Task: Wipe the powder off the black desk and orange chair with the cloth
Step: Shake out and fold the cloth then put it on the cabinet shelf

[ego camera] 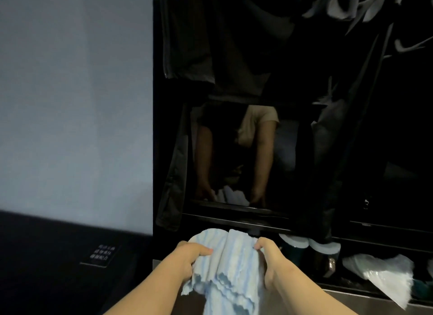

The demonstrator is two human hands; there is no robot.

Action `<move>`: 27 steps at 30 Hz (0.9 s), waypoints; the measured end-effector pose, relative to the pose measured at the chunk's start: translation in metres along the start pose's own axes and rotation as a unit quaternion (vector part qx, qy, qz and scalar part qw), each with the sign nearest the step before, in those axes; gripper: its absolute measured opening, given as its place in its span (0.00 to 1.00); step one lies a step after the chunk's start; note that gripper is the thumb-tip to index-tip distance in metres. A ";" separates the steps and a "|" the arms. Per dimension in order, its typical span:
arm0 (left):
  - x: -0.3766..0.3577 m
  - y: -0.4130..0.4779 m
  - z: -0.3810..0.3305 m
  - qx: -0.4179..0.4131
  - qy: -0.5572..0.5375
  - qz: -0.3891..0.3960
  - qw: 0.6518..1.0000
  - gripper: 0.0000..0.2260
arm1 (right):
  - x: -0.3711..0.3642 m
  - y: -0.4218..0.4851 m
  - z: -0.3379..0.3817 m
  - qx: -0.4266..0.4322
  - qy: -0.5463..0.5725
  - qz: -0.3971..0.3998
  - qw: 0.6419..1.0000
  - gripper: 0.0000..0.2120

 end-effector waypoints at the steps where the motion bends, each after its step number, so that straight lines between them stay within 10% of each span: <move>1: -0.002 0.003 0.002 0.001 -0.015 -0.016 1.000 0.26 | 0.001 0.005 0.002 0.000 -0.003 0.011 1.000 0.07; 13: -0.004 0.025 0.012 -0.014 -0.159 -0.106 0.981 0.21 | -0.021 0.022 -0.011 -0.070 -0.122 0.235 0.962 0.19; 18: -0.015 0.015 0.006 -0.021 -0.151 -0.022 0.988 0.17 | -0.017 0.030 -0.003 0.080 -0.083 0.147 0.982 0.29; 21: -0.019 0.013 0.012 -0.008 -0.143 0.026 0.989 0.23 | -0.012 0.025 -0.001 0.108 -0.041 0.085 0.990 0.12; 27: -0.011 0.026 0.013 -0.036 -0.071 -0.049 0.996 0.29 | -0.012 0.023 -0.001 0.092 0.009 0.103 0.990 0.14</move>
Point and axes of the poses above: each hand's wrist, its own y-axis towards the middle knuckle, its own x-axis out of the back of the hand, z = x × y, the point moved 5 cm from there along y, towards the middle knuckle, and after that the axes turned 12 degrees about -x, right-handed, at the moved point
